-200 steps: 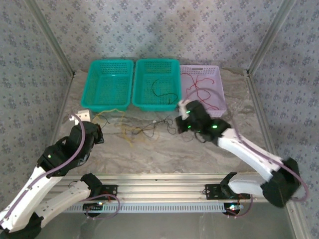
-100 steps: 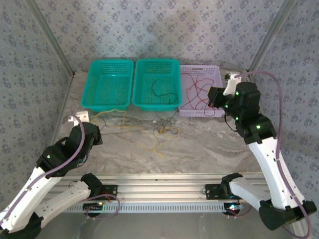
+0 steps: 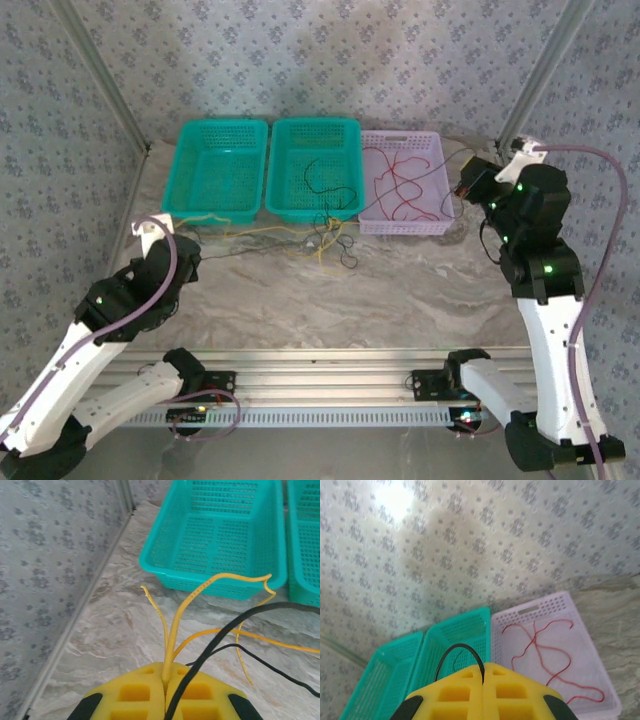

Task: Untangle the cables

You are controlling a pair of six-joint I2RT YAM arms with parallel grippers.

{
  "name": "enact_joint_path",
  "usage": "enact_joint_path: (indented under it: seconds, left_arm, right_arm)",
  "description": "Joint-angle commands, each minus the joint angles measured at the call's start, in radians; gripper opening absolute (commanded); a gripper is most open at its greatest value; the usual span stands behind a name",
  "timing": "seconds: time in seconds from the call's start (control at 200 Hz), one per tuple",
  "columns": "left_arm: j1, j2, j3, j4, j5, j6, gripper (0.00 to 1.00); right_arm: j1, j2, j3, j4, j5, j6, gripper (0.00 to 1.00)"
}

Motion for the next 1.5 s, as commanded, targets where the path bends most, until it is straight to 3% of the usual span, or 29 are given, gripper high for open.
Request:
enact_joint_path:
  seconds: [0.0, 0.345, 0.675, 0.859, 0.964, 1.074, 1.134, 1.279, 1.494]
  left_arm:
    - [0.04, -0.021, 0.061, -0.082, -0.112, 0.011, 0.0]
    - [0.164, -0.038, 0.108, -0.105, -0.101, 0.078, 0.0]
    - [0.24, -0.039, 0.121, -0.078, -0.096, 0.144, 0.0]
    - [0.245, -0.031, 0.121, -0.046, -0.01, 0.154, 0.0]
    - [0.245, -0.003, 0.115, -0.015, 0.093, 0.144, 0.0]
    - [0.245, 0.015, 0.12, -0.014, 0.062, 0.13, 0.0]
    - [0.247, 0.005, 0.114, 0.019, 0.104, 0.126, 0.0]
    - [0.247, 0.036, 0.11, 0.059, 0.234, 0.085, 0.0]
    - [0.245, 0.052, 0.088, 0.134, 0.421, 0.033, 0.0]
  right_arm:
    - [-0.04, -0.035, 0.032, -0.015, 0.036, 0.045, 0.0]
    - [-0.103, -0.055, 0.006, -0.01, 0.048, 0.107, 0.0]
    - [-0.103, -0.075, -0.03, -0.015, 0.157, 0.091, 0.0]
    - [-0.103, -0.061, -0.055, 0.003, 0.104, 0.08, 0.0]
    - [-0.101, -0.036, -0.049, 0.004, 0.039, 0.082, 0.0]
    - [-0.101, -0.016, -0.054, 0.003, 0.027, 0.084, 0.0]
    - [-0.1, -0.013, -0.09, 0.047, 0.019, 0.096, 0.0]
    - [-0.029, 0.061, -0.151, 0.064, -0.072, 0.094, 0.0]
    - [0.168, 0.152, -0.253, 0.142, -0.085, 0.004, 0.0]
